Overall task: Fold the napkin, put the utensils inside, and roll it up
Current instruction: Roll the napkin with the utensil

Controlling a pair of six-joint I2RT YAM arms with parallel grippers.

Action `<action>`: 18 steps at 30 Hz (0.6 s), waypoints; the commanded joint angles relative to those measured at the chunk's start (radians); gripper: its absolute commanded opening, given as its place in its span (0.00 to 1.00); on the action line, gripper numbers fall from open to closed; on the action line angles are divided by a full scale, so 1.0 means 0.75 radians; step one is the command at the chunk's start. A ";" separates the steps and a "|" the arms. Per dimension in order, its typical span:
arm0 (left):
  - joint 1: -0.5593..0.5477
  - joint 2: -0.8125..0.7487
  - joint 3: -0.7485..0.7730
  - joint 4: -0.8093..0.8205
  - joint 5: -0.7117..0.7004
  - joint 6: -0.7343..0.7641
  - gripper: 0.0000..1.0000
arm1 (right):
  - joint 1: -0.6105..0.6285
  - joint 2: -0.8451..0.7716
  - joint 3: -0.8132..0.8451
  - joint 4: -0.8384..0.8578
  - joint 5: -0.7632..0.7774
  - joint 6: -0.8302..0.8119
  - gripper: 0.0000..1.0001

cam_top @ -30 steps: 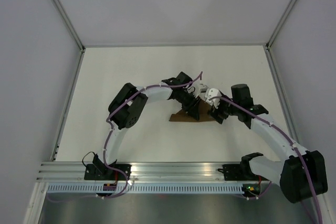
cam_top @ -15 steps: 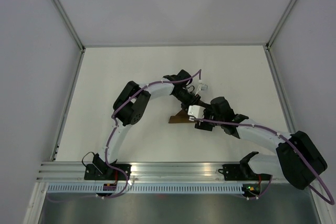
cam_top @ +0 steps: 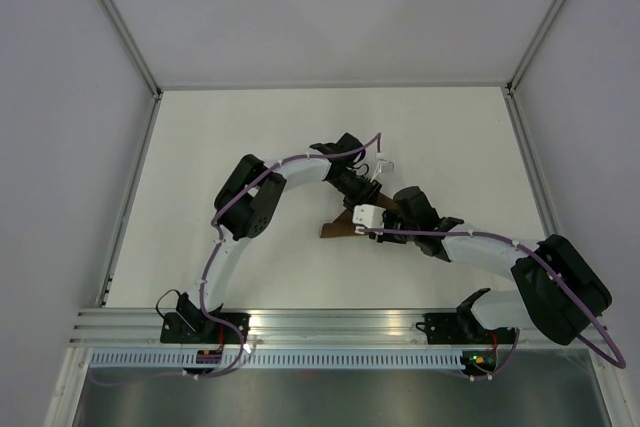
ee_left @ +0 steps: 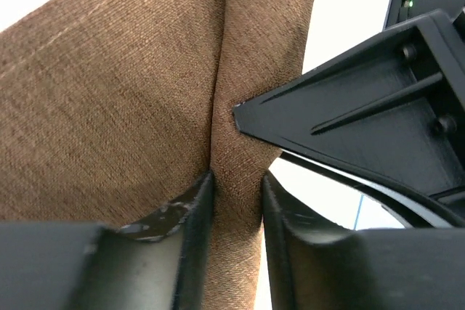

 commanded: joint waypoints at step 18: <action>0.126 -0.648 -0.500 0.682 -0.655 -0.394 0.44 | -0.174 0.336 0.472 -0.710 -0.418 -0.201 0.32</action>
